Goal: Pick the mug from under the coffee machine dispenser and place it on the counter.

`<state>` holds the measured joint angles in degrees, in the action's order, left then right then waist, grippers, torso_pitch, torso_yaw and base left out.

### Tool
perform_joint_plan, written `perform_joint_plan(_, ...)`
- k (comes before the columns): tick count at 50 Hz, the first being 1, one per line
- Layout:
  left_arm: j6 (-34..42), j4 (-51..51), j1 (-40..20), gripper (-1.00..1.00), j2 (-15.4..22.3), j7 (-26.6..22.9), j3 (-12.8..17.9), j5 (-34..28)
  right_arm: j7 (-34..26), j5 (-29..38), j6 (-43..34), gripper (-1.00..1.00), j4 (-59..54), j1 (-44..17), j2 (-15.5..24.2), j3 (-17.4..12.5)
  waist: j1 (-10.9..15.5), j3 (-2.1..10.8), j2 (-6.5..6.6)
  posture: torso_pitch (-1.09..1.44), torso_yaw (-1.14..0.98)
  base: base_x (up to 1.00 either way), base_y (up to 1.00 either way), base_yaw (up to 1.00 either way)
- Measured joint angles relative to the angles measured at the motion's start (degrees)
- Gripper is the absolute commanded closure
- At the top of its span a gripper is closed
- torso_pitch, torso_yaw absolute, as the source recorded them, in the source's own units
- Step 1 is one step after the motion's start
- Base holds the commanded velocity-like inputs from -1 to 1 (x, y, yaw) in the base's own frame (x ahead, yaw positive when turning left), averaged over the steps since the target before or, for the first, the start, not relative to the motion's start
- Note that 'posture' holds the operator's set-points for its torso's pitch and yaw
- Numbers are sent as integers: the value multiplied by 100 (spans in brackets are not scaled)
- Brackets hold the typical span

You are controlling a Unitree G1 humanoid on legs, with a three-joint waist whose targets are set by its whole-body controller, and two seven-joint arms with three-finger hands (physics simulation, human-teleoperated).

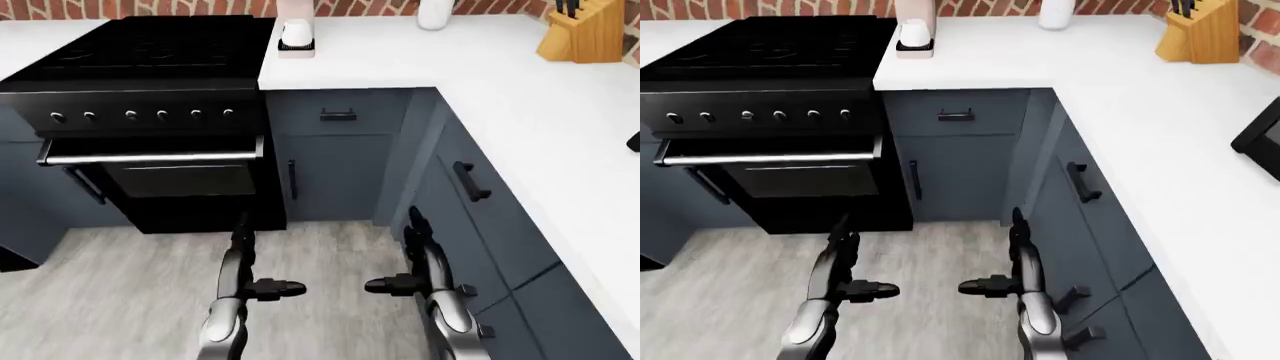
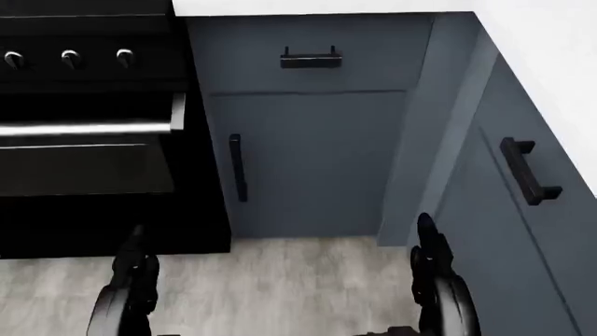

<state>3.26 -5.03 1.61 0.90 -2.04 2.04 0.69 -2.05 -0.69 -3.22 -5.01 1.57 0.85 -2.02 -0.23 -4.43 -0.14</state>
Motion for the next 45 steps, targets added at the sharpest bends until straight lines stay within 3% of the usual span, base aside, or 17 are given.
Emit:
perform_joint_plan(1, 11, 105, -16, -100, 16, -5, 12, 12, -8, -5, -7, -100, 95, -16, 20, 1, -6, 52, -22, 0, 0, 0, 0, 0)
perform_joint_plan(3, -46, 401, -182, -100, 50, -2, 67, 31, -15, -10, 49, -100, 390, -159, 66, -61, 34, 329, -21, 0, 0, 0, 0, 0)
perform_joint_plan(5, -68, 527, -252, -100, 61, 14, 98, 36, -17, -15, 55, -100, 532, -208, 68, -98, 46, 218, -57, 0, 0, 0, 0, 0)
perform_joint_plan(8, 50, 540, -247, -100, 84, 11, 128, 40, -38, -9, -94, -100, 666, -155, 87, -106, 43, 322, -46, 0, 0, 0, 0, 0)
perform_joint_plan(24, 935, 1606, -680, -100, 324, 37, 554, 165, -146, -178, -982, -100, 1426, -675, 342, -517, 47, 435, -16, 0, 0, 0, 0, 0)
perform_joint_plan(32, 1436, 2037, -866, -100, 411, 53, 626, 242, -161, -444, -1641, -100, 2081, -1015, 512, -735, 46, 381, -22, 0, 0, 0, 0, 0)
perform_joint_plan(45, 2850, 3435, -1776, -100, 916, 277, 1153, 679, 94, -1063, -2708, -100, 2991, -1926, 1107, -1313, 46, 344, -28, 0, 0, 0, 0, 0)
